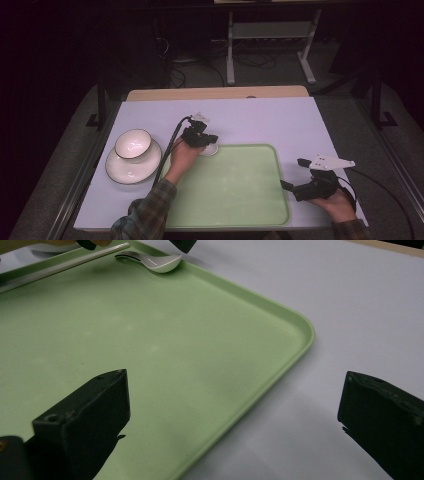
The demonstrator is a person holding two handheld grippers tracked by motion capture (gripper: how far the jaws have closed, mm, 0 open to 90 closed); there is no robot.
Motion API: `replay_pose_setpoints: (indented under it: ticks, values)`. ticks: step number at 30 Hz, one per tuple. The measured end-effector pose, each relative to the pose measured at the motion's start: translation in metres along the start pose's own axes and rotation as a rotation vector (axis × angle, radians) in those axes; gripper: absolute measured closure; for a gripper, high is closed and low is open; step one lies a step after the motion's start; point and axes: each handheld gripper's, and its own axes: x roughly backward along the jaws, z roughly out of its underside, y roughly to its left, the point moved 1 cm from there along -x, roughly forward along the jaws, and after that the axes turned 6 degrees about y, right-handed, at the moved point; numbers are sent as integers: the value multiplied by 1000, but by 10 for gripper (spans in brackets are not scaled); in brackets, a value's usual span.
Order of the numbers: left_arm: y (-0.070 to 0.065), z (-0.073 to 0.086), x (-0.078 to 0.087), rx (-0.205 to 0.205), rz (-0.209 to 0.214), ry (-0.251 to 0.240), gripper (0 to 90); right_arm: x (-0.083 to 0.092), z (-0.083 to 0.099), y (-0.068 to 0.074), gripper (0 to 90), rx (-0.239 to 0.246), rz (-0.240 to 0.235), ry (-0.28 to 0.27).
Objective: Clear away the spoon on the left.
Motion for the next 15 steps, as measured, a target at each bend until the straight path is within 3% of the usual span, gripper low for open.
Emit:
replay_pose_setpoints:
  ticks: [15]
  values:
    - [-13, 12, -6, -44, 29, 58, 898, 0, 0, 1, 0, -3, -2, -4]
